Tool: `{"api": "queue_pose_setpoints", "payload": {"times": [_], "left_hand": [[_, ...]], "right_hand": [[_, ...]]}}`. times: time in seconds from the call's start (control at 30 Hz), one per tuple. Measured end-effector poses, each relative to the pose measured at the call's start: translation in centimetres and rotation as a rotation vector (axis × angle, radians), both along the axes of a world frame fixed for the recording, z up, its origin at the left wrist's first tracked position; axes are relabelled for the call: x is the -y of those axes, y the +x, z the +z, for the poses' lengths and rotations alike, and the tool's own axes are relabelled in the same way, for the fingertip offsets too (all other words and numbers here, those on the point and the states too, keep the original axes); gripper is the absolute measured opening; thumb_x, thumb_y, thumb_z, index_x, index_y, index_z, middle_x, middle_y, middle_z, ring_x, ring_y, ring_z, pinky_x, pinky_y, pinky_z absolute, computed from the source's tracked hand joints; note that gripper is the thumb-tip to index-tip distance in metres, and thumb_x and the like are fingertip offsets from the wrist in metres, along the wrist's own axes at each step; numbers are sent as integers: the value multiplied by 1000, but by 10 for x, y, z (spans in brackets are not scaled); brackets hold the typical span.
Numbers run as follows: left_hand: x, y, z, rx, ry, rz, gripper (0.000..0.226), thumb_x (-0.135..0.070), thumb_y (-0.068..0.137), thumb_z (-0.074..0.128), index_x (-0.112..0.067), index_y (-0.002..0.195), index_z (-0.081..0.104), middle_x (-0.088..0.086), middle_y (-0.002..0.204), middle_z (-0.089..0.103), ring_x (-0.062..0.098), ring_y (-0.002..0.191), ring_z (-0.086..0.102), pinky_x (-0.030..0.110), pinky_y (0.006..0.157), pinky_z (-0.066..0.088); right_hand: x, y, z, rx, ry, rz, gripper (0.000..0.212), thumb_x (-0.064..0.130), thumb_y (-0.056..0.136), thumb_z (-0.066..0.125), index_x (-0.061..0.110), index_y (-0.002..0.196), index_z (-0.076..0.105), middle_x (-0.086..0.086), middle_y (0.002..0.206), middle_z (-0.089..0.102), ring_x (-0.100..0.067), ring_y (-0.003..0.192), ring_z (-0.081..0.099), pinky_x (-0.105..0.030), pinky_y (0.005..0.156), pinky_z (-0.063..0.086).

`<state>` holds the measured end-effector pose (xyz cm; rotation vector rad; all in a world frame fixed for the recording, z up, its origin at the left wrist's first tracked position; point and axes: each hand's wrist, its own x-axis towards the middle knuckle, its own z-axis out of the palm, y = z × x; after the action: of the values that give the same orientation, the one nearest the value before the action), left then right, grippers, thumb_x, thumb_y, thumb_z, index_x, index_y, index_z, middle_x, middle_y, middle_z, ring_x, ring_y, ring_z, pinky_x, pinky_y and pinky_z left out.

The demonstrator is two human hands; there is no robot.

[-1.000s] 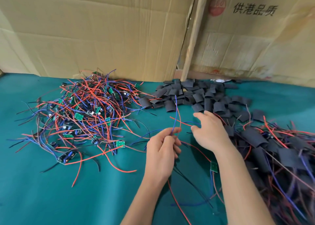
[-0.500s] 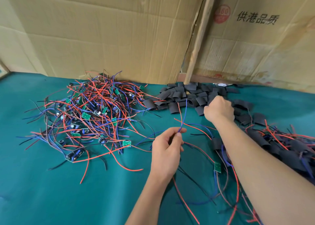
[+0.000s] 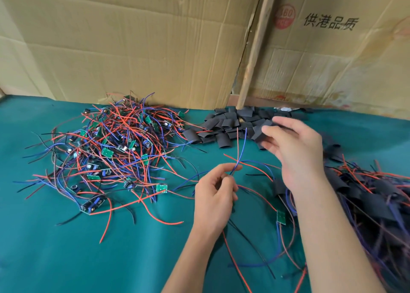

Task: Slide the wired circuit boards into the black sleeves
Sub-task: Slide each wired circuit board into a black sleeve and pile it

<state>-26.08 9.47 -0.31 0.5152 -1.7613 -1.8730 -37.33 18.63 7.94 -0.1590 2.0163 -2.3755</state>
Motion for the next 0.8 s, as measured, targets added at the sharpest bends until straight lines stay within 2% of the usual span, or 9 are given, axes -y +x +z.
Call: {"api": "queue_pose_setpoints", "payload": {"times": [0.13,0.37,0.53,0.63,0.8], "left_hand": [[-2,1,1,8,-28,3,39,3,91,48,-23,94,76,-2,60,56,14,52,50,20,46,38],[-5,2,4,4,-24,15,34,-16,81,46,-24,93,77,-4,60,55,13,50,48,19,44,38],[-5,2,1,25,-113,32,38,3,92,48,-21,94,77,-5,59,54,11,50,47,21,49,40],[-6,2,0,29,-196,51,38,3,89,50,-21,93,78,-13,61,59,10,54,50,23,54,41],[-6,2,-2,52,-280,75,38,4,88,53,-24,92,79,-22,64,62,4,60,57,19,62,43]], "right_hand": [[-1,12,3,68,-190,41,20,-2,85,76,7,102,75,-13,96,75,-21,80,71,-31,75,61],[5,13,10,-26,-203,21,19,-4,82,78,10,94,74,-1,76,74,-16,71,69,-25,68,59],[4,9,3,-67,-95,-16,21,-1,80,82,16,91,75,5,72,74,-16,71,69,-23,66,58],[-2,5,3,-102,-22,6,20,2,79,83,18,89,76,4,72,76,-14,66,69,-22,63,57],[-15,3,8,-148,170,148,20,3,78,82,18,89,77,-3,79,78,-16,68,71,-22,60,56]]}}
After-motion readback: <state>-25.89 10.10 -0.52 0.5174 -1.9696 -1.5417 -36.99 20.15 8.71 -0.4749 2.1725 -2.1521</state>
